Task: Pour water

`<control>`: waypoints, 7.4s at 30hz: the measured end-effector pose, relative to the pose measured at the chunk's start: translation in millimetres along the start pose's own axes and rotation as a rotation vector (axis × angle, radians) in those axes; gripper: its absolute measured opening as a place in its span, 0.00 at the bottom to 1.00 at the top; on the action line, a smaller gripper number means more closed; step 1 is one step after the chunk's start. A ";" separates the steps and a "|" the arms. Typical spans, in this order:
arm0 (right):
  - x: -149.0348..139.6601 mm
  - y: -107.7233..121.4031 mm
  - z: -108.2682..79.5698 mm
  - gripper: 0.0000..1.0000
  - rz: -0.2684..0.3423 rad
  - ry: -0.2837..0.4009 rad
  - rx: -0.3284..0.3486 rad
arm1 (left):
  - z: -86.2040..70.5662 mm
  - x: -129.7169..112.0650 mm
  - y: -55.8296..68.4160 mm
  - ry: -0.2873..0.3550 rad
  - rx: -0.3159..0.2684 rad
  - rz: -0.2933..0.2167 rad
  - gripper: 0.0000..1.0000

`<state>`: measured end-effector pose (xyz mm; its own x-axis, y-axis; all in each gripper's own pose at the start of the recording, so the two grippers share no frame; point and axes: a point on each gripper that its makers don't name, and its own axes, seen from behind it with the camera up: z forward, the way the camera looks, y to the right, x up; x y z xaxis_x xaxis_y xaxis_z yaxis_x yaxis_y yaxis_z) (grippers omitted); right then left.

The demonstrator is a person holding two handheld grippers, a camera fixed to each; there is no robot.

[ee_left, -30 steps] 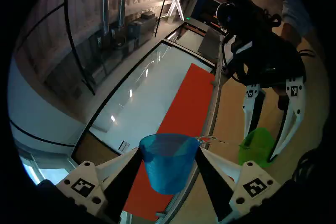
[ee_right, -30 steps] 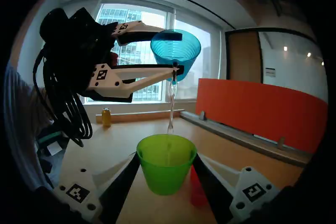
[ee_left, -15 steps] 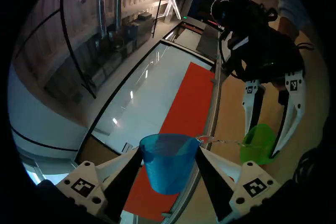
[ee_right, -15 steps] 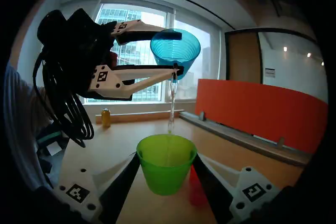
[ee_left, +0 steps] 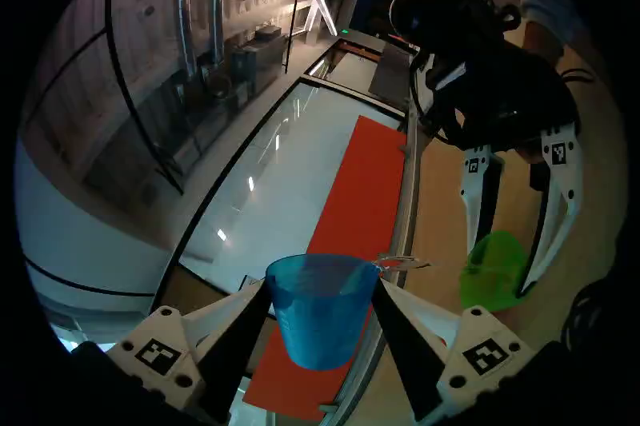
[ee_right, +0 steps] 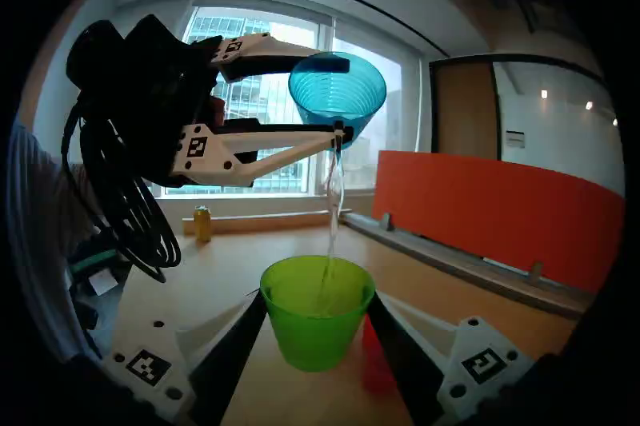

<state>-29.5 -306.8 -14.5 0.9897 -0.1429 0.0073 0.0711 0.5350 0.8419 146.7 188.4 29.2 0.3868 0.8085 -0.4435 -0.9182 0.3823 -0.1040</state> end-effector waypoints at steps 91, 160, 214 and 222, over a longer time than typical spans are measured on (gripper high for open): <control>14.3 14.9 3.3 0.90 -0.003 0.038 -0.035 | -2.9 26.0 2.1 0.040 0.030 0.237 0.86; -36.2 66.2 -62.9 0.91 0.046 -0.122 -0.132 | -18.1 -88.1 140.1 -0.224 -0.292 -1.043 0.88; -168.6 71.2 -64.2 0.91 0.074 -0.464 -0.080 | -28.0 -127.6 290.0 -0.433 -0.586 -1.004 0.88; -172.4 72.8 -63.9 0.91 0.072 -0.472 -0.084 | -27.4 -130.0 295.4 -0.444 -0.601 -1.007 0.88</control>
<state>-187.0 -190.0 11.0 0.8296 -0.4545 0.3243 0.0331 0.6199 0.7840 -177.2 184.0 31.7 0.8266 0.4018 0.3941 -0.0470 0.7471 -0.6631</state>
